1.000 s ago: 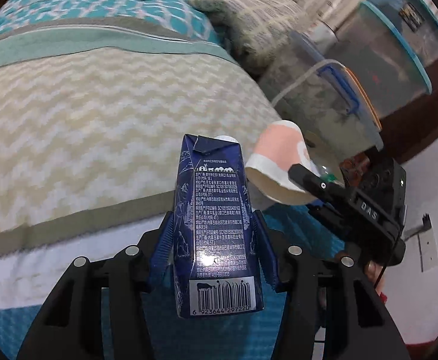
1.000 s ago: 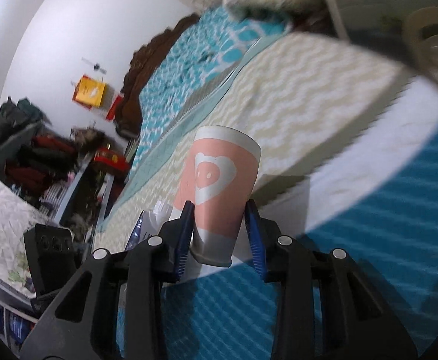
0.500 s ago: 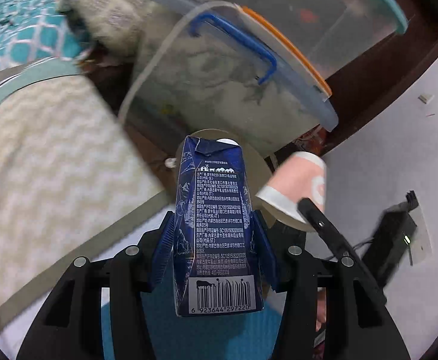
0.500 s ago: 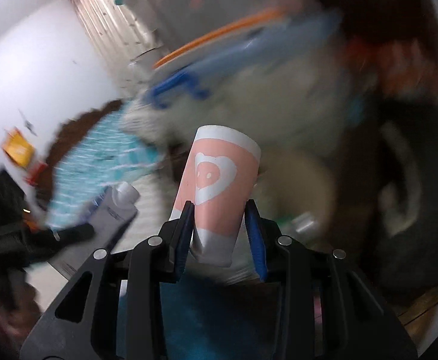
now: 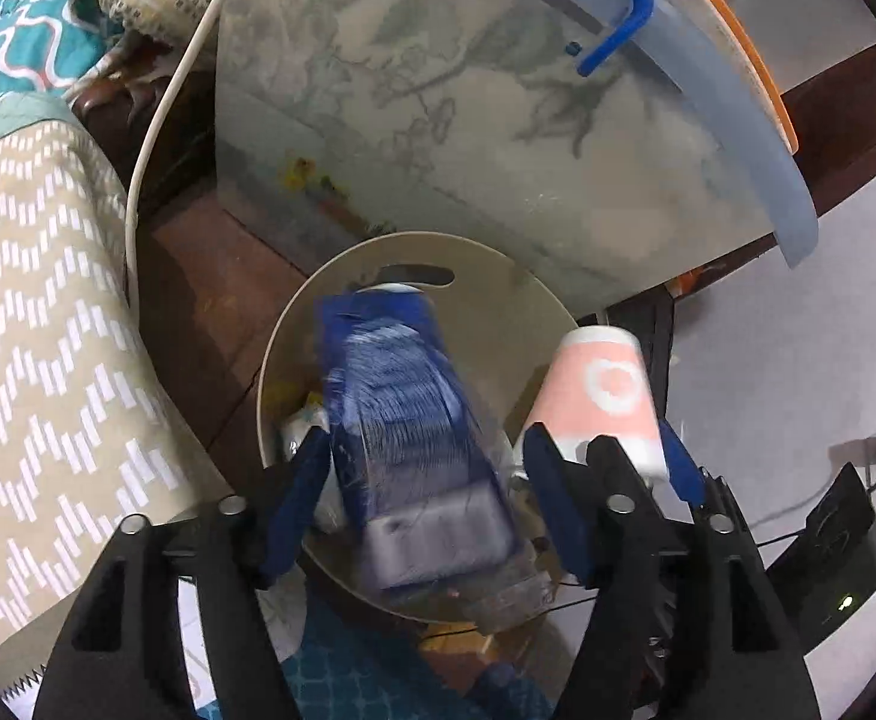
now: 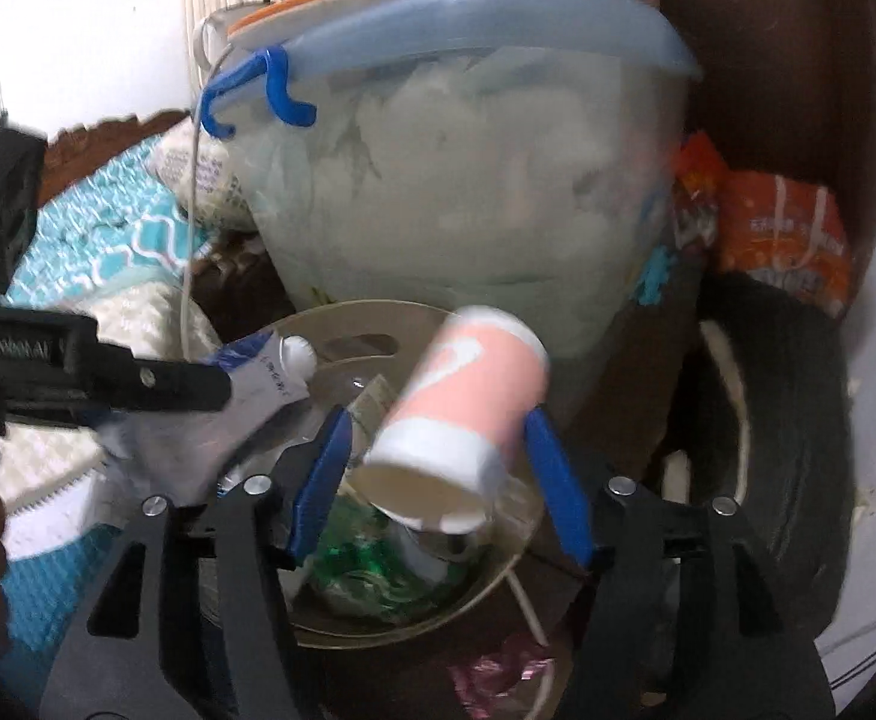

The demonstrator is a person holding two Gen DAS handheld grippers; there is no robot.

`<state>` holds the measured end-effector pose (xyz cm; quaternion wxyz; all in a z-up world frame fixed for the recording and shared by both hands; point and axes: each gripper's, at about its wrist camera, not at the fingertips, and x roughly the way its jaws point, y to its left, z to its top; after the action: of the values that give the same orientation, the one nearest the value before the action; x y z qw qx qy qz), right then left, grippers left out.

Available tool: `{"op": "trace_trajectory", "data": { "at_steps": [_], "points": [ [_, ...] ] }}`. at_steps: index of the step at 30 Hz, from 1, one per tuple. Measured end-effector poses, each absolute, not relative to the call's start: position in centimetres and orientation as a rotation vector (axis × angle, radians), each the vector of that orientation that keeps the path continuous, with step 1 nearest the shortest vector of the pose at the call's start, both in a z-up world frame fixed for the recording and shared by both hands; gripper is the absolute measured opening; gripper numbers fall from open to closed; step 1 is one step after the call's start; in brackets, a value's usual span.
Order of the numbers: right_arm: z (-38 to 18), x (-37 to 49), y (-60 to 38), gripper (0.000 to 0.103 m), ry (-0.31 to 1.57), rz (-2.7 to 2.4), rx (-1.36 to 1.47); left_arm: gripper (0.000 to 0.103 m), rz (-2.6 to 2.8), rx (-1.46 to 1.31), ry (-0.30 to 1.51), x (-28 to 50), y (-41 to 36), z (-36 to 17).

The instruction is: Collect trash

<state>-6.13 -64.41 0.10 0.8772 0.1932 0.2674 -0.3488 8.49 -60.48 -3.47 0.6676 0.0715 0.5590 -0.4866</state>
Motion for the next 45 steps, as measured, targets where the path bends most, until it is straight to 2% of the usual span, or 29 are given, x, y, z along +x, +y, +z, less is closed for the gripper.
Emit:
{"op": "trace_trajectory", "data": {
  "at_steps": [3,11,18,21,24,29,30,34,45],
  "points": [
    [0.2,-7.3,-64.6,0.064,0.513,-0.725,0.449,0.072,-1.106,0.161,1.22,8.9,-59.3,-2.6],
    [0.5,-11.5,-62.7,0.064,0.408,-0.702,0.656,0.072,-1.125,0.108,1.141,9.1,-54.8,0.5],
    [0.7,-13.4,-57.5,0.064,0.343,-0.619,0.812,0.072,-1.075,0.217,1.019,5.9,-48.2,1.8],
    [0.9,-13.7,-55.2,0.066,0.329,-0.598,0.856,0.076,-1.039,0.258,0.957,4.8,-44.8,2.5],
    [1.2,-13.8,-52.8,0.072,0.326,-0.577,0.89,0.086,-0.975,0.304,0.881,4.0,-40.7,3.5],
    [2.6,-14.0,-48.1,0.083,0.309,-0.546,0.909,0.089,-0.869,0.316,0.823,3.4,-34.0,5.1],
    [3.1,-14.0,-47.0,0.084,0.308,-0.536,0.904,0.095,-0.844,0.31,0.812,3.2,-32.4,5.5],
    [5.1,-14.2,-43.0,0.091,0.298,-0.514,0.852,0.094,-0.752,0.278,0.762,2.5,-26.9,7.0],
    [9.4,-14.2,-32.5,0.099,0.277,-0.512,0.691,0.094,-0.604,0.154,0.688,0.2,-15.4,9.0]
  ]
}}
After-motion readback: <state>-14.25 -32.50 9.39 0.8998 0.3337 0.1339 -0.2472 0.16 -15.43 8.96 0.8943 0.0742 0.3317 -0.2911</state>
